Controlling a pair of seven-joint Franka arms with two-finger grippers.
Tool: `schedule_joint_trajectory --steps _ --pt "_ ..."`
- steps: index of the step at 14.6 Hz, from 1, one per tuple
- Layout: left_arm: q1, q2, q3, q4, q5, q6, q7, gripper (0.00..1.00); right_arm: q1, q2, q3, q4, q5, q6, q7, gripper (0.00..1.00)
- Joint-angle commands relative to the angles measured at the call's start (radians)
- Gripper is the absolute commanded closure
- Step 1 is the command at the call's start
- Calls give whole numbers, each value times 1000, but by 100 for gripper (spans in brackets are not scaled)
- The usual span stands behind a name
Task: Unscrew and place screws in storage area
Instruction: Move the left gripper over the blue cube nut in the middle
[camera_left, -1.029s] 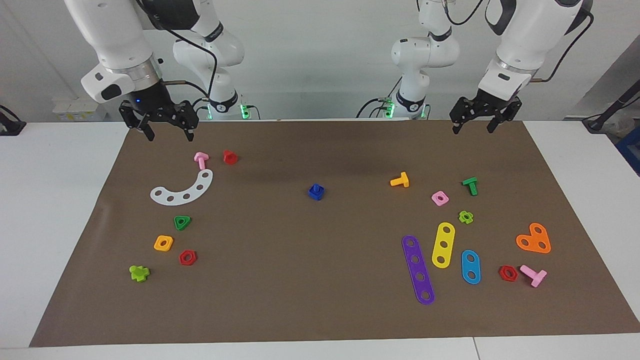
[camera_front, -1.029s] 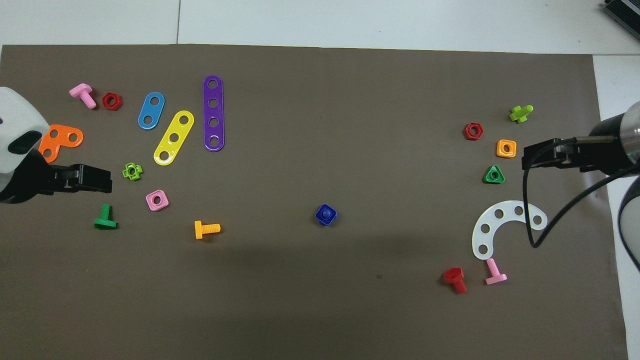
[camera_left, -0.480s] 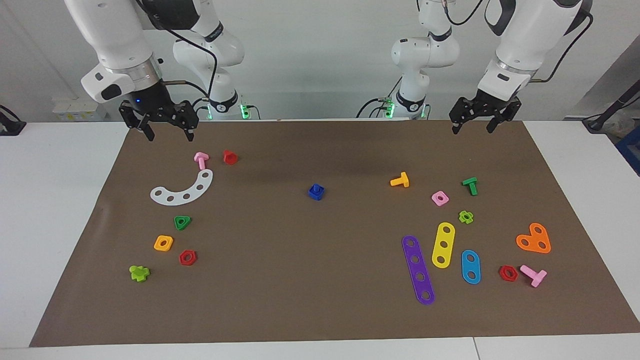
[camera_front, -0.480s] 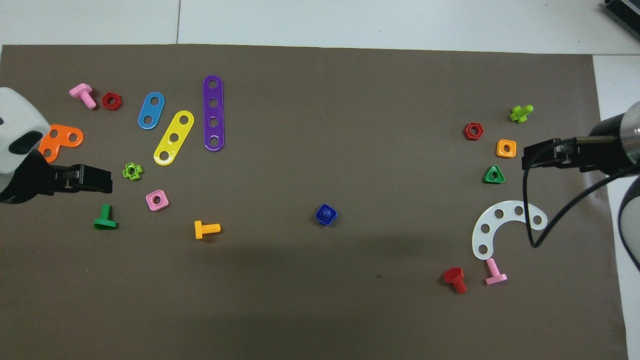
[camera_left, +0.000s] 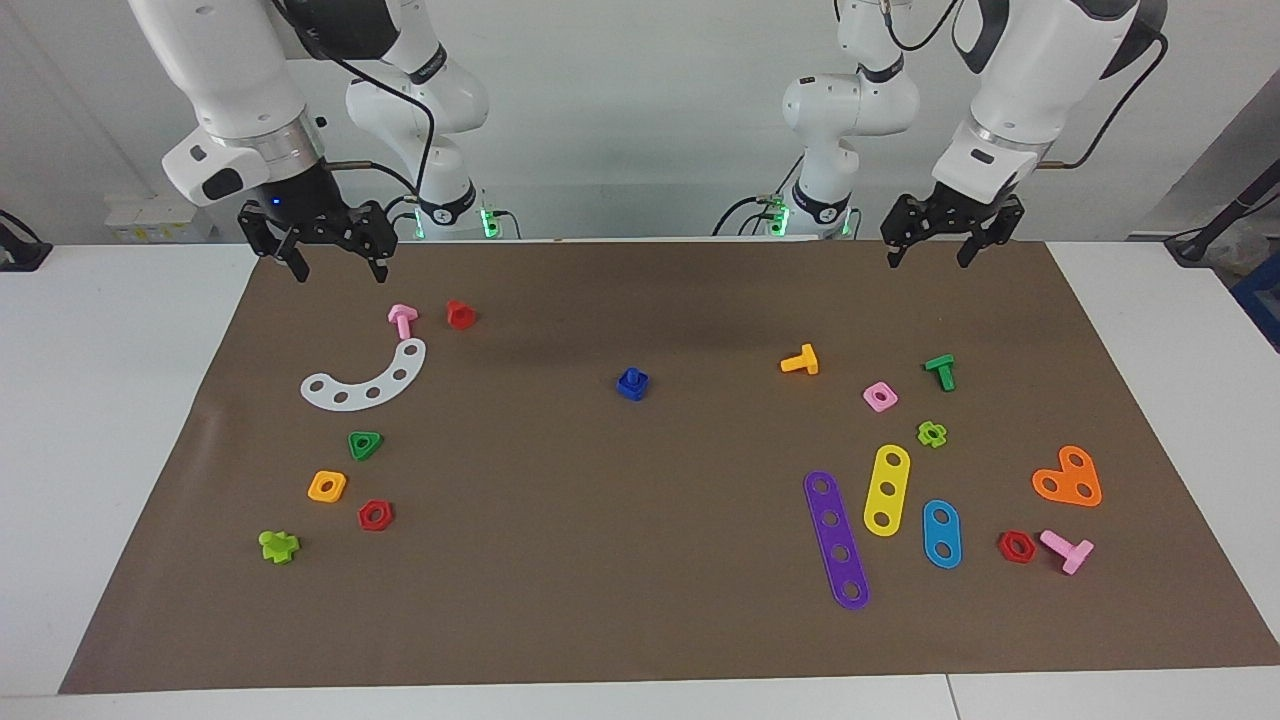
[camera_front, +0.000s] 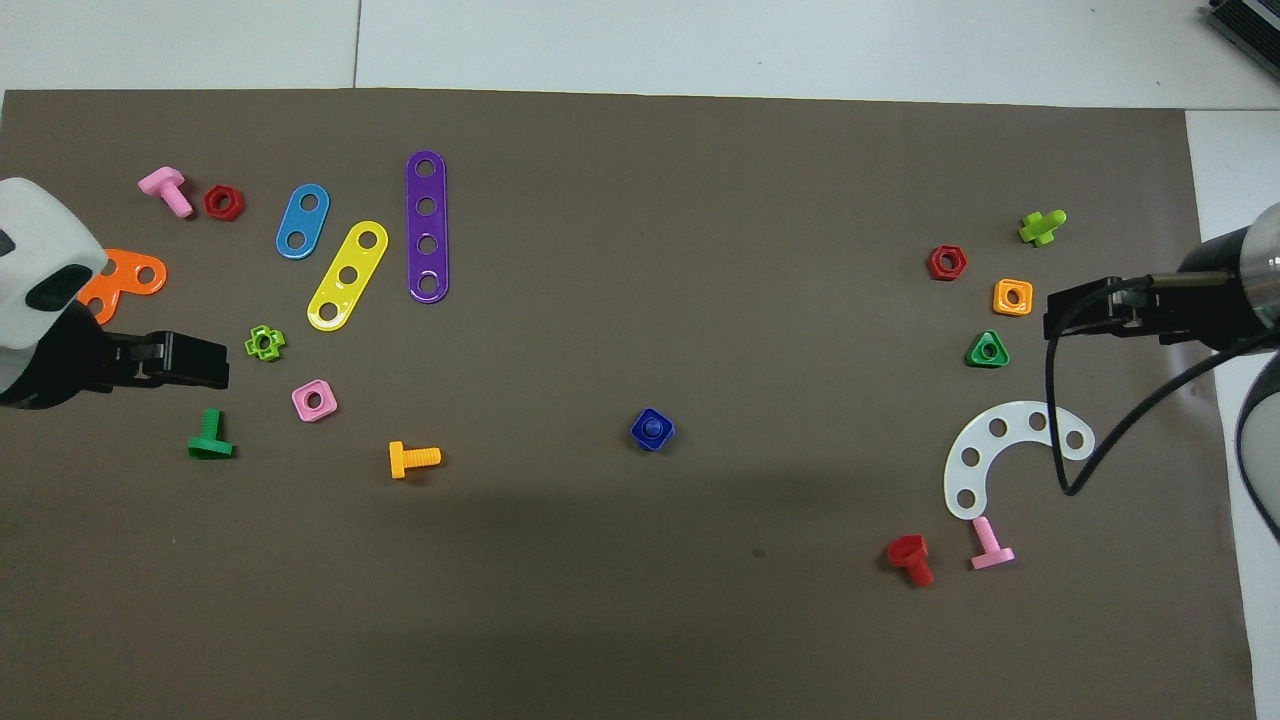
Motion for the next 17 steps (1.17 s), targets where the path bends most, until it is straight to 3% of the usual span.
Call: schedule_joint_trajectory --steps 1,7,17 --pt "-58 -27 9 -38 -16 13 -29 0 -12 -19 5 -17 -2 -15 -16 0" --pt "-156 -18 9 -41 -62 54 -138 0 -12 -19 5 -17 -2 -15 -19 0" --pt "-285 -12 9 -141 -78 209 -266 0 -10 -19 5 -17 -2 -15 -21 0"
